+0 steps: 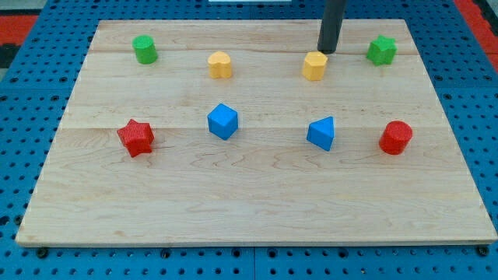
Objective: Push the yellow hexagon closure to the yellow heart
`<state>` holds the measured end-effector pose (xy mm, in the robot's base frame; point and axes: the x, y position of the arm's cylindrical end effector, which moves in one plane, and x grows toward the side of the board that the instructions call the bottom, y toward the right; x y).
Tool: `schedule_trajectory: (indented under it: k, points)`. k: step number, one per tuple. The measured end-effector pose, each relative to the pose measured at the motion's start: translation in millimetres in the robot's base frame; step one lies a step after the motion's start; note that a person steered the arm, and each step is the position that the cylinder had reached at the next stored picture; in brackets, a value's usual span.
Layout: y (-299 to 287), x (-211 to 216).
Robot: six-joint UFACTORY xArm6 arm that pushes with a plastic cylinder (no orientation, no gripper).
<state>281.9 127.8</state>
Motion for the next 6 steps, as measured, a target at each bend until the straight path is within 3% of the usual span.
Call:
schedule_trajectory:
  k: [2,4,5,6]
  points:
    - [-54.8,9.0]
    - [35.0,6.3]
    - [19.8,35.7]
    - [-36.5,41.4]
